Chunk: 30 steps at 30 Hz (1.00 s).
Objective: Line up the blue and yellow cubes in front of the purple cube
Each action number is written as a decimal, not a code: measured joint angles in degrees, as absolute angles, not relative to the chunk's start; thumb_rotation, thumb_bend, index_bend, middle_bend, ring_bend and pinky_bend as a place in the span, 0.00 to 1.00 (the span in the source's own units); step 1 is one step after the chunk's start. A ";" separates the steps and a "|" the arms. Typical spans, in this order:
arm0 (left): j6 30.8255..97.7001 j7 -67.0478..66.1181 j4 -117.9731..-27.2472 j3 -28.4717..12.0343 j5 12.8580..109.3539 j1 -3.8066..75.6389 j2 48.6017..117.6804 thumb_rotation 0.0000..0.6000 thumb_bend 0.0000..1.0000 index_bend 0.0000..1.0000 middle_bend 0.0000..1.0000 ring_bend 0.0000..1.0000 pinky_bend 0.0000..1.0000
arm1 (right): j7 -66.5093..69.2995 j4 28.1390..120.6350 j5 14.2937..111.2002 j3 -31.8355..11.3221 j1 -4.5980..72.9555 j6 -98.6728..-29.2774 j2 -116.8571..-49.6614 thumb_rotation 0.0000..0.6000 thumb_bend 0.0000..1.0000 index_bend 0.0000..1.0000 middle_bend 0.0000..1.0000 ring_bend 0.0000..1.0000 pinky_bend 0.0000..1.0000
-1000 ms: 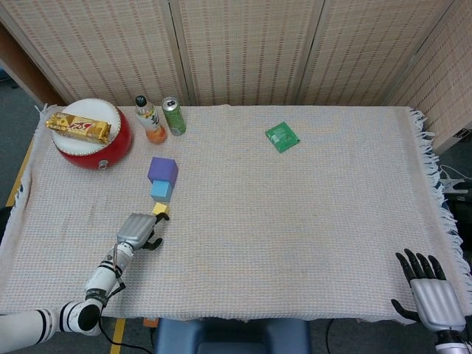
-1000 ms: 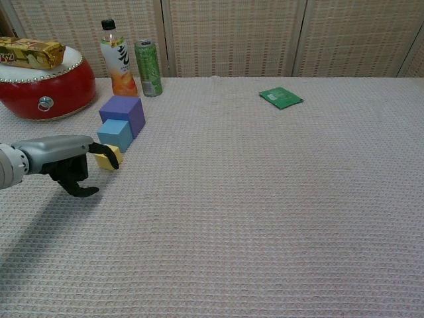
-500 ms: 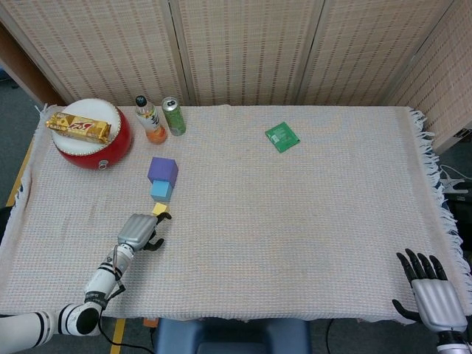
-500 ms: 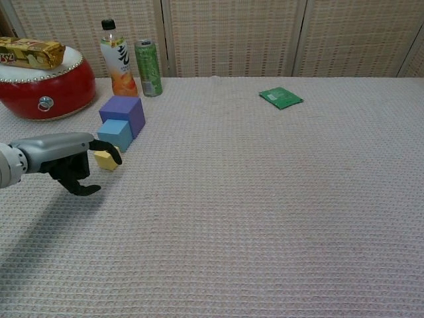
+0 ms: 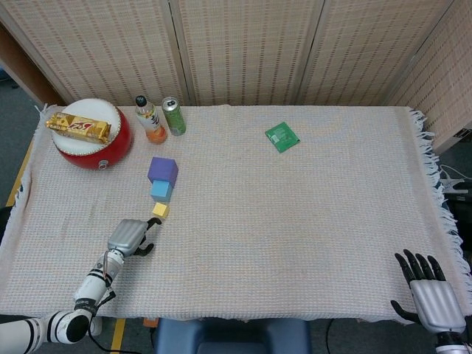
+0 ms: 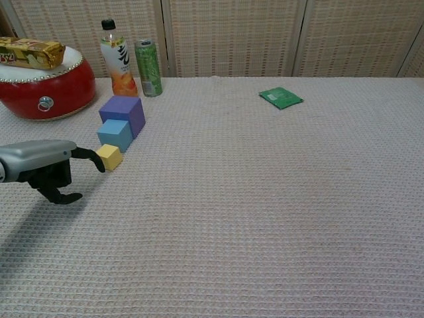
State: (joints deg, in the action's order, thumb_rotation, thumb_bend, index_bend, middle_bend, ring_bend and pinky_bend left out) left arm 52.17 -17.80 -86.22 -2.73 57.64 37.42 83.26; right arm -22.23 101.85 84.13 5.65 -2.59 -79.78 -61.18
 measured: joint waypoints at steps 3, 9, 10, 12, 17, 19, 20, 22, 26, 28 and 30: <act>51.87 -17.48 -85.37 -3.09 57.69 37.56 83.52 1.00 0.39 0.24 1.00 1.00 1.00 | -22.21 101.83 84.05 5.64 -2.60 -79.71 -61.13 0.77 0.02 0.00 0.00 0.00 0.00; 50.58 -15.99 -84.59 -3.55 57.59 37.67 83.86 1.00 0.39 0.24 1.00 1.00 1.00 | -22.10 101.68 84.00 5.53 -2.63 -79.84 -61.13 0.77 0.02 0.00 0.00 0.00 0.00; 50.41 -15.74 -84.56 -3.61 57.71 37.69 83.89 1.00 0.39 0.23 1.00 1.00 1.00 | -22.13 101.67 83.99 5.53 -2.62 -79.79 -61.14 0.77 0.02 0.00 0.00 0.00 0.00; 50.27 -15.32 -84.44 -3.75 58.11 37.74 84.05 1.00 0.39 0.23 1.00 1.00 1.00 | -22.21 101.73 84.03 5.58 -2.59 -79.71 -61.14 0.77 0.02 0.00 0.00 0.00 0.00; 49.39 -14.81 -83.52 -4.01 58.69 38.21 84.72 1.00 0.39 0.22 1.00 1.00 1.00 | -22.11 101.83 84.18 5.59 -2.71 -79.99 -61.05 0.77 0.02 0.00 0.00 0.00 0.00; 49.35 -14.88 -83.00 -4.08 58.90 38.34 85.09 1.00 0.39 0.22 1.00 1.00 1.00 | -22.04 101.86 84.18 5.56 -2.75 -80.08 -60.99 0.77 0.02 0.00 0.00 0.00 0.00; 49.33 -14.88 -82.75 -4.13 58.98 38.40 85.31 1.00 0.39 0.22 1.00 1.00 1.00 | -22.02 101.87 84.20 5.55 -2.76 -80.11 -60.96 0.77 0.02 0.00 0.00 0.00 0.00; 49.19 -14.75 -82.60 -4.22 58.96 38.46 85.44 1.00 0.39 0.22 1.00 1.00 1.00 | -21.87 101.88 84.23 5.55 -2.81 -80.19 -60.89 0.77 0.02 0.00 0.00 0.00 0.00; 49.13 -14.88 -82.32 -4.35 58.76 38.50 85.61 1.00 0.39 0.22 1.00 1.00 1.00 | -21.75 101.87 84.20 5.53 -2.82 -80.18 -60.80 0.77 0.02 0.00 0.00 0.00 0.00; 49.12 -14.92 -82.19 -4.43 58.67 38.53 85.68 1.00 0.39 0.22 1.00 1.00 1.00 | -21.75 101.90 84.24 5.54 -2.81 -80.14 -60.80 0.77 0.02 0.00 0.00 0.00 0.00; 49.06 -15.07 -81.85 -4.50 58.41 38.58 85.84 1.00 0.39 0.22 1.00 1.00 1.00 | -21.77 101.90 84.25 5.53 -2.81 -80.15 -60.81 0.77 0.02 0.00 0.00 0.00 0.00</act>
